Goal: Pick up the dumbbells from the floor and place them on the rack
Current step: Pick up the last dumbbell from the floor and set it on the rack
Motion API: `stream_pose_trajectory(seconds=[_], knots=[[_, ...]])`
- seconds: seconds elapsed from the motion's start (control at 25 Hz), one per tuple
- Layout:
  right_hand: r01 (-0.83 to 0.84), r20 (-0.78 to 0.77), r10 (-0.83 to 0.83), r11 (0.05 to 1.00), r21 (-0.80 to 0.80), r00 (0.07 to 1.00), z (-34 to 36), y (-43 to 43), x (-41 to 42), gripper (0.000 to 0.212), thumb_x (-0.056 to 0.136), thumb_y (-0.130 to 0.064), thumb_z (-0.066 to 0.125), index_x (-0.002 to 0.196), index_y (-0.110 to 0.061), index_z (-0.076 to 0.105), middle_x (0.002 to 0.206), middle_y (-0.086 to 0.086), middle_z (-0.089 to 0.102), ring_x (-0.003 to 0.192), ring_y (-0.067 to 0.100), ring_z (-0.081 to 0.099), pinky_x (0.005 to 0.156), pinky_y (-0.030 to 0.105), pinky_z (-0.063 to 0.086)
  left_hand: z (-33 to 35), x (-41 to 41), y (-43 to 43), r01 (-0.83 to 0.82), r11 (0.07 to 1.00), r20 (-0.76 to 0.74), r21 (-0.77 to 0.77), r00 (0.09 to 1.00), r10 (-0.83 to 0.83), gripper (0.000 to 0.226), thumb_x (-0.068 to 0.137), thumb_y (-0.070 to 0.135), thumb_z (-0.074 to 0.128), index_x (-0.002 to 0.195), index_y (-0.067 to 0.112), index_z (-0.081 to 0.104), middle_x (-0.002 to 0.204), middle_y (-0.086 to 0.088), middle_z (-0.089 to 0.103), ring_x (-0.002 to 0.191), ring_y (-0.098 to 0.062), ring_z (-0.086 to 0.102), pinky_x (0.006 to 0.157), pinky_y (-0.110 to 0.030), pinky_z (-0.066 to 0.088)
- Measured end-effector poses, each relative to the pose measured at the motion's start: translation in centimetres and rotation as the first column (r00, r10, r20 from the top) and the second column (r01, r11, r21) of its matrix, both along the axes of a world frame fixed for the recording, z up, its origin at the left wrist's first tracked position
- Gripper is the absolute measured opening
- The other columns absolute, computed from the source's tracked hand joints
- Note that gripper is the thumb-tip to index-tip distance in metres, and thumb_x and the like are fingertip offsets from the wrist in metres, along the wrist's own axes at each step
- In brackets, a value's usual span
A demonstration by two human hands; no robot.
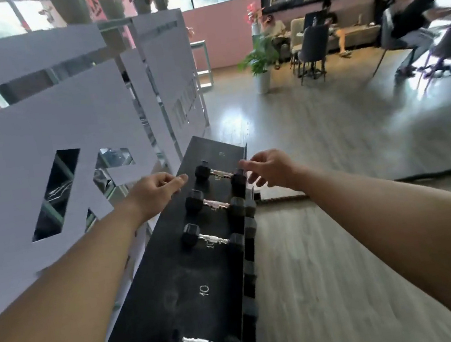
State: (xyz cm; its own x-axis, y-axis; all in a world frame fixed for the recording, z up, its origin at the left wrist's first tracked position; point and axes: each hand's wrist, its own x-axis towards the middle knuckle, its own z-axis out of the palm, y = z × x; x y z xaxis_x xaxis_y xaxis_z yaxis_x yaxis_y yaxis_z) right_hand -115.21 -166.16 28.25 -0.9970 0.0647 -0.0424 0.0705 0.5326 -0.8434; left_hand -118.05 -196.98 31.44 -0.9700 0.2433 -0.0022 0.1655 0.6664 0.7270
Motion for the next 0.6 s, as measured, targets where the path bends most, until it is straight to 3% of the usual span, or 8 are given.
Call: stream_pose_trajectory(seconds=[0.16, 0.24, 0.4, 0.6], knots=[[0.109, 0.002, -0.109, 0.993, -0.041, 0.994, 1.4, 9.5, 4.5, 0.045, 0.096, -0.053, 0.063, 0.106, -0.01, 0.073, 0.086, 0.003, 0.08, 0.064, 0.014, 0.067, 0.061, 0.031, 0.049, 1.1, 0.6, 10.2, 0.138, 0.987, 0.002, 0.078, 0.99, -0.138, 0.075, 0.06, 0.091, 0.06, 0.091, 0.025, 0.077, 0.099, -0.012, 0.078, 0.096, -0.035, 0.072, 0.092, -0.053, 0.059], [0.167, 0.001, -0.167, 0.985, -0.05, 0.986, 1.8, 15.0, 7.3, 0.045, 0.098, -0.051, 0.062, 0.11, -0.009, 0.072, 0.086, 0.002, 0.078, 0.066, 0.014, 0.067, 0.061, 0.03, 0.048, 1.2, 1.5, 16.5, 0.214, 0.973, 0.002, 0.086, 0.977, -0.215, 0.076, 0.055, 0.097, 0.061, 0.089, 0.032, 0.078, 0.096, -0.008, 0.079, 0.096, -0.035, 0.073, 0.094, -0.056, 0.058], [0.32, 0.018, -0.32, 0.946, -0.041, 0.947, 1.5, 28.1, 14.2, 0.044, 0.1, -0.049, 0.06, 0.11, -0.008, 0.072, 0.093, 0.006, 0.078, 0.072, 0.019, 0.067, 0.065, 0.033, 0.048, 0.3, 4.0, 31.8, 0.392, 0.919, 0.001, 0.044, 0.92, -0.392, 0.075, 0.059, 0.096, 0.057, 0.092, 0.032, 0.077, 0.093, 0.011, 0.079, 0.094, -0.02, 0.074, 0.088, -0.042, 0.058], [0.513, 0.049, -0.512, 0.858, -0.011, 0.858, 0.9, 46.3, 24.7, 0.04, 0.099, -0.052, 0.058, 0.105, -0.015, 0.072, 0.086, 0.0, 0.078, 0.063, 0.016, 0.068, 0.055, 0.026, 0.049, -1.4, 9.8, 52.8, 0.54, 0.841, 0.073, 0.032, 0.838, -0.541, 0.061, 0.077, 0.082, 0.059, 0.1, 0.028, 0.075, 0.105, 0.008, 0.077, 0.097, -0.019, 0.071, 0.086, -0.036, 0.054]])
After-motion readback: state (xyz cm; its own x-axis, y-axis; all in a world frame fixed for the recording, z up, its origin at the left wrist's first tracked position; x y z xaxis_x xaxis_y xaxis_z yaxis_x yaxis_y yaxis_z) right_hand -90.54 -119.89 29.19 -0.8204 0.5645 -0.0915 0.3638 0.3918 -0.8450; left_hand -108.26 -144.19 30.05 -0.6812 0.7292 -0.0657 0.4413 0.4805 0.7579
